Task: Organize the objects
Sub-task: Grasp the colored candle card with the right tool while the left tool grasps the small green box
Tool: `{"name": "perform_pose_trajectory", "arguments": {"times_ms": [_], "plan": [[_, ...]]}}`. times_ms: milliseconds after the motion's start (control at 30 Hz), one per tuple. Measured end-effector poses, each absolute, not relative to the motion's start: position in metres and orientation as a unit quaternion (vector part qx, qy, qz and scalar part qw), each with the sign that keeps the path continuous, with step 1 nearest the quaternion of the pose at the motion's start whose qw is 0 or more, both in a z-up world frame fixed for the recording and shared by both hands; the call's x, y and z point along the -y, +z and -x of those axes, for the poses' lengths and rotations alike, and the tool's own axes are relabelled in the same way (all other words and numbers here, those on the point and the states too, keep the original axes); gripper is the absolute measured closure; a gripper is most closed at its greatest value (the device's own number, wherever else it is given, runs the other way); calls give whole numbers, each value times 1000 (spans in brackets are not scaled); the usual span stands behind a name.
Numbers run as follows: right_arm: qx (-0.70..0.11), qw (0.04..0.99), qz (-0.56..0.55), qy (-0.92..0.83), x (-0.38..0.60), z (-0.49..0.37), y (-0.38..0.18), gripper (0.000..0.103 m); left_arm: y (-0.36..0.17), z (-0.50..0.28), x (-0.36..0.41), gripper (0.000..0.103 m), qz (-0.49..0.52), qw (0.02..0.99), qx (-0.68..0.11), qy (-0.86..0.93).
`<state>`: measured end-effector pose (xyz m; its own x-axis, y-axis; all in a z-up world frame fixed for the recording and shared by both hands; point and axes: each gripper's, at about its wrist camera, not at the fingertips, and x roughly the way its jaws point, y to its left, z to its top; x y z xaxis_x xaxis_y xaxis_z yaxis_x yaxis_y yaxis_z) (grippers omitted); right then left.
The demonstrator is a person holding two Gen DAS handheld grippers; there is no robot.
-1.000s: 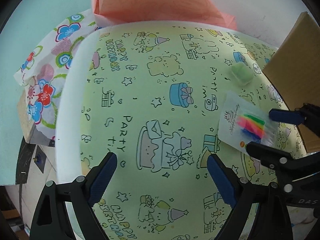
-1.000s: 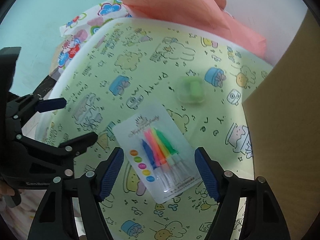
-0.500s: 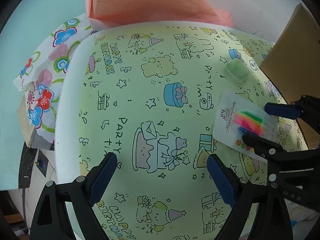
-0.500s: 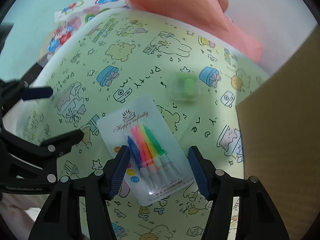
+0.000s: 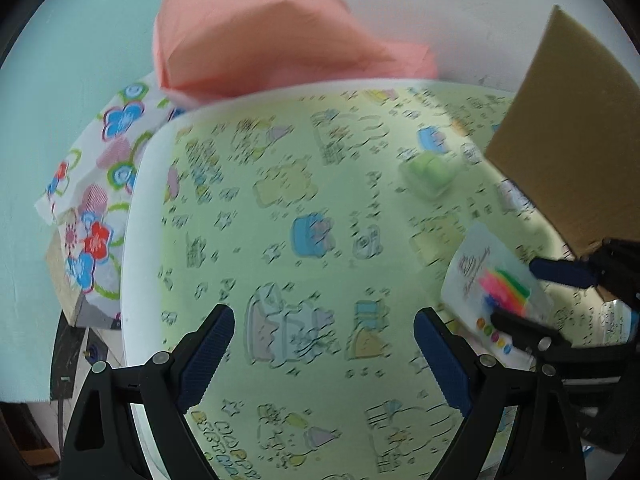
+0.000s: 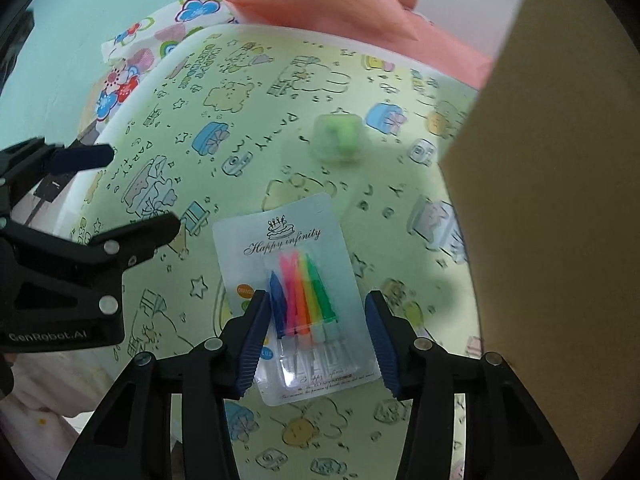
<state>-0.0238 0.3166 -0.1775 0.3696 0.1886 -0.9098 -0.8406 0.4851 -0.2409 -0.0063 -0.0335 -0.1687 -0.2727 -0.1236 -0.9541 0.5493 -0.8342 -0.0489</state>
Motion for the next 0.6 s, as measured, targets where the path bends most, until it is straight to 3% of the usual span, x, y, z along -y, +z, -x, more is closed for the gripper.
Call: {"name": "perform_pose_trajectory", "arguments": {"times_ms": [600], "plan": [[-463,760,314,332,-281,0,-172,50,-183,82,9,12,-569,176,-172,-785]]}}
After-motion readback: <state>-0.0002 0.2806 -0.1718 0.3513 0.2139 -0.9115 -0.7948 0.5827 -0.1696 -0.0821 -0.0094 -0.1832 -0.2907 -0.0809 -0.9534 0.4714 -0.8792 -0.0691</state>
